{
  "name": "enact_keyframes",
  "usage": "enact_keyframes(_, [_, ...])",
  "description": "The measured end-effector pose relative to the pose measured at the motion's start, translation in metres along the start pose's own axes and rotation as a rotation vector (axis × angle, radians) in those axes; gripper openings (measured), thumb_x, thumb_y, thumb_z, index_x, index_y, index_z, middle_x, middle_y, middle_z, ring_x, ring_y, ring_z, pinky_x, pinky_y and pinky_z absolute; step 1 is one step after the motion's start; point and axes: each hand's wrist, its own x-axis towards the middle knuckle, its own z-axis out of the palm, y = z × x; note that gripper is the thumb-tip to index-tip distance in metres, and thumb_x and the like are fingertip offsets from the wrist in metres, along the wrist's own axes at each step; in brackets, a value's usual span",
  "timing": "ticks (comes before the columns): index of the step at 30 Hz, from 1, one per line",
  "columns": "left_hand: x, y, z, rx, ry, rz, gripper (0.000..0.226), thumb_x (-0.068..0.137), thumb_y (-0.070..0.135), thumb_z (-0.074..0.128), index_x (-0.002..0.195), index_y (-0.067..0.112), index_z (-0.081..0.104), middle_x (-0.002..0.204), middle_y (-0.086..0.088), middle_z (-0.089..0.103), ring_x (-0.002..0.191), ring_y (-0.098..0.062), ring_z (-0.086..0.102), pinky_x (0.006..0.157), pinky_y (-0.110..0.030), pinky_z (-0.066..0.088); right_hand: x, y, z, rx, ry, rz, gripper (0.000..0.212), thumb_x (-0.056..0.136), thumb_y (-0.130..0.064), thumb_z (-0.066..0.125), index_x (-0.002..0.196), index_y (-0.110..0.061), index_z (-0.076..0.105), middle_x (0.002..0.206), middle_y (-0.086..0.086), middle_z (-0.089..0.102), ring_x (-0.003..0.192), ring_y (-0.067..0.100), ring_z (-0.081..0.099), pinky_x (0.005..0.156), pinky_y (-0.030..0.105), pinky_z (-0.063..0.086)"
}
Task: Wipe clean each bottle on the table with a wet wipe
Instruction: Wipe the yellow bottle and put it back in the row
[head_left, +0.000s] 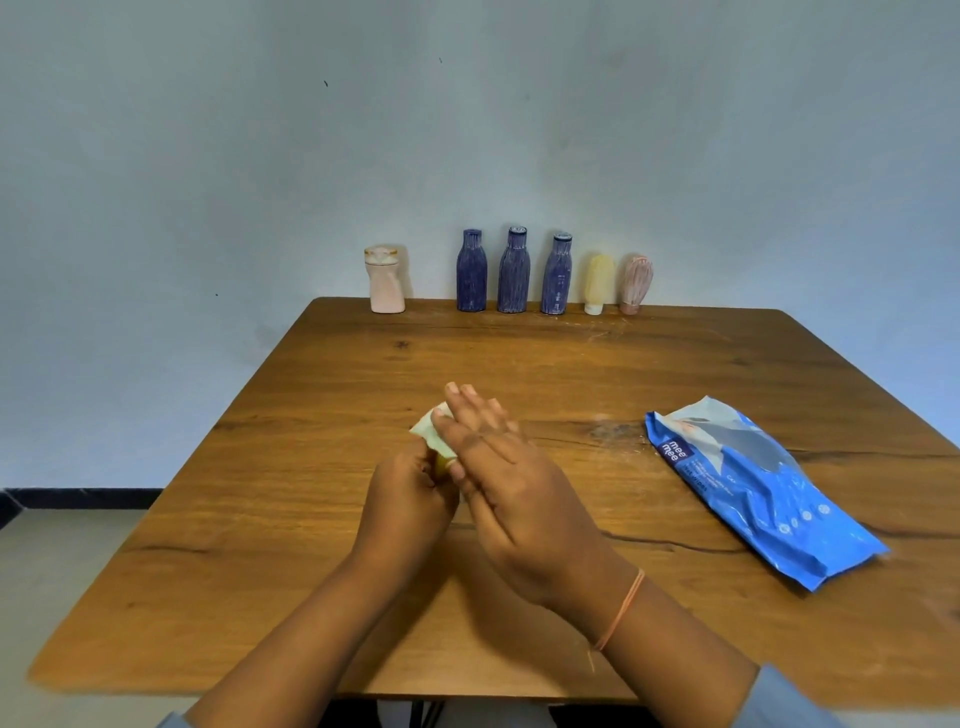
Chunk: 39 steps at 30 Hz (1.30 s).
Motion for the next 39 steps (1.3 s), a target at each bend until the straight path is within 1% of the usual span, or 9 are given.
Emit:
enact_keyframes(4, [-0.004,0.001,0.000,-0.105,-0.001,0.045,0.037,0.077,-0.003,0.067,0.062,0.030,0.059,0.053,0.014,0.061,0.055,0.010,0.057,0.051,-0.005,0.037,-0.003,0.015,-0.012,-0.115,-0.071,-0.070,0.049,0.092,-0.015,0.033,0.140,-0.003,0.035,0.147,0.013,0.034,0.140,0.018,0.023,0.116,0.029,0.014])
enact_keyframes(9, [-0.005,0.003,0.000,-0.250,-0.040,0.092,0.037,0.071,0.009,0.076,0.077,0.044,0.068,0.078,0.027,0.069,0.075,0.006,0.064,0.069,-0.015,0.051,-0.007,0.031,-0.024,-0.210,-0.079,-0.002,0.050,0.093,-0.019,0.030,0.141,-0.004,0.033,0.147,0.013,0.035,0.139,0.017,0.024,0.115,0.033,0.019])
enact_keyframes(13, [-0.003,0.007,0.001,-0.149,-0.050,0.050,0.041,0.075,-0.003,0.069,0.063,0.034,0.058,0.053,0.029,0.061,0.054,0.014,0.056,0.051,-0.005,0.039,-0.004,0.014,-0.017,-0.260,-0.081,-0.088,0.053,0.087,-0.013,0.033,0.138,0.001,0.035,0.144,0.020,0.037,0.136,0.028,0.031,0.111,0.044,0.025])
enact_keyframes(16, [-0.003,0.012,-0.002,-0.058,-0.062,0.074,0.043,0.080,-0.004,0.062,0.067,0.036,0.052,0.045,0.022,0.053,0.056,0.021,0.053,0.049,-0.002,0.038,-0.006,0.006,-0.010,-0.344,-0.101,-0.213,0.053,0.084,-0.009,0.034,0.135,0.003,0.041,0.143,0.022,0.038,0.135,0.032,0.033,0.111,0.041,0.028])
enact_keyframes(22, [-0.005,0.007,-0.001,-0.123,-0.084,0.066,0.046,0.075,-0.007,0.067,0.058,0.034,0.056,0.051,0.030,0.060,0.055,0.014,0.057,0.050,-0.004,0.038,-0.009,0.016,-0.020,-0.256,-0.117,-0.225,0.054,0.086,-0.007,0.037,0.139,0.001,0.034,0.147,0.018,0.032,0.138,0.025,0.028,0.114,0.034,0.022])
enact_keyframes(26, [-0.007,0.003,0.004,-0.191,-0.074,0.080,0.036,0.072,-0.001,0.073,0.062,0.032,0.063,0.058,0.026,0.065,0.058,0.010,0.059,0.054,-0.007,0.042,-0.017,0.027,-0.022,-0.211,-0.107,-0.159,0.051,0.091,-0.011,0.036,0.141,0.000,0.031,0.147,0.016,0.033,0.139,0.023,0.028,0.113,0.036,0.025])
enact_keyframes(30, [-0.009,0.003,0.005,-0.239,-0.062,0.110,0.032,0.069,0.012,0.076,0.075,0.043,0.069,0.073,0.026,0.069,0.069,0.008,0.062,0.065,-0.012,0.048,-0.022,0.033,-0.026,-0.206,-0.074,-0.070,0.050,0.093,-0.015,0.035,0.141,-0.002,0.029,0.146,0.014,0.035,0.138,0.020,0.029,0.115,0.028,0.019])
enact_keyframes(35, [-0.006,-0.003,0.004,-0.157,-0.076,0.044,0.038,0.075,-0.005,0.068,0.067,0.032,0.062,0.058,0.029,0.064,0.057,0.012,0.058,0.053,-0.006,0.040,-0.017,0.015,-0.011,-0.227,-0.041,-0.094,0.049,0.091,-0.013,0.036,0.138,0.002,0.036,0.143,0.020,0.038,0.136,0.026,0.032,0.115,0.031,0.018])
enact_keyframes(39, [-0.008,-0.001,0.001,-0.067,-0.056,0.068,0.046,0.078,-0.007,0.061,0.069,0.037,0.057,0.062,0.039,0.059,0.064,0.016,0.059,0.053,-0.005,0.042,-0.014,0.004,-0.005,-0.231,-0.062,-0.179,0.049,0.089,-0.011,0.035,0.135,0.004,0.039,0.141,0.022,0.040,0.135,0.029,0.034,0.115,0.035,0.020])
